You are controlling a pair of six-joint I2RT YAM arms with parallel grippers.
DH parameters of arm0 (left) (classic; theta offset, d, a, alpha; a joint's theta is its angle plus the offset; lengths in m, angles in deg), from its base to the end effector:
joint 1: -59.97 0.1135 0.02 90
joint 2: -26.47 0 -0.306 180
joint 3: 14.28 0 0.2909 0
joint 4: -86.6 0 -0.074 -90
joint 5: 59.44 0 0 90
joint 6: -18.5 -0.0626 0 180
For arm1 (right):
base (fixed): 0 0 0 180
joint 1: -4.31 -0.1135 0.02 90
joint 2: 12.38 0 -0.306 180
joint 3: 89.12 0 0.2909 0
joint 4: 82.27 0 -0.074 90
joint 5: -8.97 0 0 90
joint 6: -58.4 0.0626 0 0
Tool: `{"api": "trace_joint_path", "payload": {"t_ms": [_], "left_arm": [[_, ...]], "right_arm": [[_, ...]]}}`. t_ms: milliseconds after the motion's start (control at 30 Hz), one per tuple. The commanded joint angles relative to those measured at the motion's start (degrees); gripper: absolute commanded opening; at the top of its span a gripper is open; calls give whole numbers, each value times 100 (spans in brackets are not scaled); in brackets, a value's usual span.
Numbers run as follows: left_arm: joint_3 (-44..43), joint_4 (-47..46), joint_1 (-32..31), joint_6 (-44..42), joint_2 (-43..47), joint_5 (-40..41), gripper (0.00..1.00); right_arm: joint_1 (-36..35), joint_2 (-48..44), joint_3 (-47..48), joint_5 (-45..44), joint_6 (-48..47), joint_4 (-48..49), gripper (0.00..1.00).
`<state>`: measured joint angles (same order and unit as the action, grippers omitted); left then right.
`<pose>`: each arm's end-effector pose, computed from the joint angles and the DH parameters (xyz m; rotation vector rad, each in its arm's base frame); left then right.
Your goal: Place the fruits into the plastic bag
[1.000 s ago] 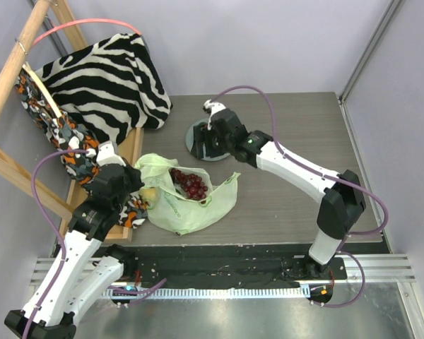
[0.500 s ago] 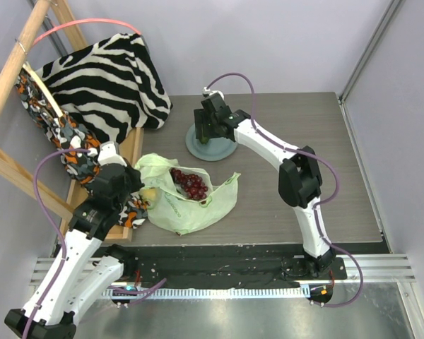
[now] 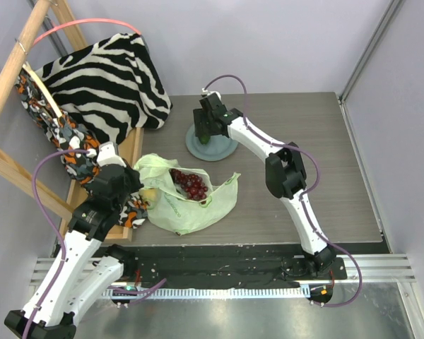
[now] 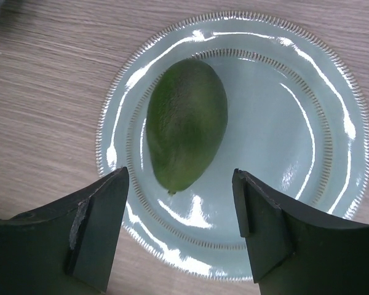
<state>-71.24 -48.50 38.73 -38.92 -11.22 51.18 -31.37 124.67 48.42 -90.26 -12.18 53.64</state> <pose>0.1683 -0.0418 0.3392 -0.4218 1.9507 -0.2432 0.5202 0.3612 0.2308 -0.2504 2.3248 0.2960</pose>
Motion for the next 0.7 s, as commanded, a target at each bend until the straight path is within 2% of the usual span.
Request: {"api": "trace_joint_path", "payload": {"t_ms": [0,667], "left_arm": [[-12,-21,32,144,95,223,0],[-47,-30,40,152,-1,161,0]], "right_arm": [[70,163,478,141,-140,81,76],[97,902,988,10,-351,538,71]]}}
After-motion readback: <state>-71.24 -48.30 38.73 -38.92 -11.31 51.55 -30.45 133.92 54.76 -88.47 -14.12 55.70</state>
